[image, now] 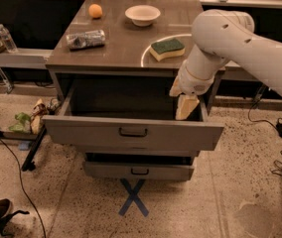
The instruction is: Open top drawer
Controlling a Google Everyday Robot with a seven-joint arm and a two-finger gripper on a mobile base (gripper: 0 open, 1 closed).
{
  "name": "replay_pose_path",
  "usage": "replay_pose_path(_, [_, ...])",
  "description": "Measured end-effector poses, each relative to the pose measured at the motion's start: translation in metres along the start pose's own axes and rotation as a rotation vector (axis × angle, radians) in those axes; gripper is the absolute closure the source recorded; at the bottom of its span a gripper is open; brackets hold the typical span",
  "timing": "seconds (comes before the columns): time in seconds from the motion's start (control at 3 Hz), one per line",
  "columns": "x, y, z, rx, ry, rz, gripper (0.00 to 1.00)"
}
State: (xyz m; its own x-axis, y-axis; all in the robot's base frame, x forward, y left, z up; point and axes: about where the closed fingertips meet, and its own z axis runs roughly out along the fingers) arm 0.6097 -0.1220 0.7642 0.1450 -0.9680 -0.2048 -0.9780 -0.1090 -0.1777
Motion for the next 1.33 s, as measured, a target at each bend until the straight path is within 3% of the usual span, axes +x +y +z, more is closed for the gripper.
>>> replay_pose_path(0.67, [-0.013, -0.014, 0.023, 0.036, -0.023, -0.014, 0.90])
replay_pose_path(1.0, [-0.023, -0.009, 0.057, 0.019, -0.037, -0.021, 1.00])
replay_pose_path(1.33, [-0.032, -0.007, 0.085, 0.010, -0.048, -0.017, 1.00])
